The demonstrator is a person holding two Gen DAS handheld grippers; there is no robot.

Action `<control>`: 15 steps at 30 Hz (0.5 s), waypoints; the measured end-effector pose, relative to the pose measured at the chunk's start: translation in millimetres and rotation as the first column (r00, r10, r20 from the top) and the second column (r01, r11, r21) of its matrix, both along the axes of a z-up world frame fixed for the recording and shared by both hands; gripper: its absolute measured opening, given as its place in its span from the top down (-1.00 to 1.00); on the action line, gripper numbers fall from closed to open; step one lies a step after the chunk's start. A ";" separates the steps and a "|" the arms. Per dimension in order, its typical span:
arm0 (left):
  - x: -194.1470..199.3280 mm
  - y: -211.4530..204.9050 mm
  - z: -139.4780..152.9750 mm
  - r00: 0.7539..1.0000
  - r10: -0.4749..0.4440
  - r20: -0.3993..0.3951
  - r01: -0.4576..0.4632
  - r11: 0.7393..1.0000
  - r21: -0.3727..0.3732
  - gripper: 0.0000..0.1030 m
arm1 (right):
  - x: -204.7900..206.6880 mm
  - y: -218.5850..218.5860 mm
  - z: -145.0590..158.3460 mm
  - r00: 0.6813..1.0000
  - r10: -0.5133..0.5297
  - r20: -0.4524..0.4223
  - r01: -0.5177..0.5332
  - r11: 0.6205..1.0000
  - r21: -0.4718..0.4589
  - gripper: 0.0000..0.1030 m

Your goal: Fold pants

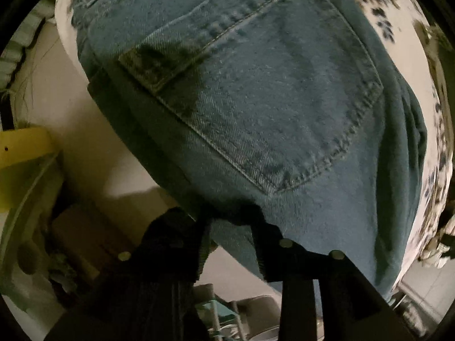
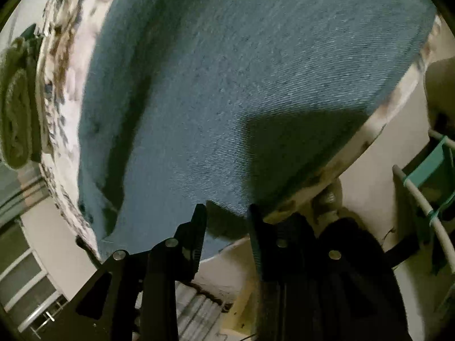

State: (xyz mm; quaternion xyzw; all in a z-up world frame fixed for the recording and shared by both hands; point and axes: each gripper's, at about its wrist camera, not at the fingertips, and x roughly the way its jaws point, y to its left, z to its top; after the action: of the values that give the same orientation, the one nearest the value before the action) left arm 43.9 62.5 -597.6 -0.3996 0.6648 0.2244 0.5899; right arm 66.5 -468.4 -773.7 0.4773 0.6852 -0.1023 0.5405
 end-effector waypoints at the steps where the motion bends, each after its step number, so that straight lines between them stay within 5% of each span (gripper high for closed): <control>1: 1.5 -1.5 -2.1 1.000 0.000 -0.006 0.000 1.000 0.011 0.49 | 0.1 0.2 -1.2 1.000 -0.010 0.000 0.010 1.000 0.001 0.36; 4: 8.4 -14.4 4.2 1.000 -0.011 0.010 0.011 0.998 0.057 0.59 | -4.5 0.6 -1.2 0.999 -0.031 0.009 0.031 1.000 -0.005 0.36; 8: 10.3 -22.2 13.9 0.997 -0.051 0.056 0.044 0.991 0.123 0.96 | -11.2 3.0 7.7 1.000 -0.007 0.023 0.009 0.996 -0.087 0.92; 15: -19.3 -12.6 42.1 0.993 -0.040 0.114 0.028 0.994 0.107 0.98 | -9.1 14.7 33.2 0.996 0.082 0.045 -0.073 0.983 -0.168 0.96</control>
State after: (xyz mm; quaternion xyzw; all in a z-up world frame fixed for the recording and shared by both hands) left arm 24.6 49.9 -555.4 -0.3690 0.6234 0.2254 0.6515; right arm 57.4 -453.8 -740.4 0.4061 0.6780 -0.1256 0.5997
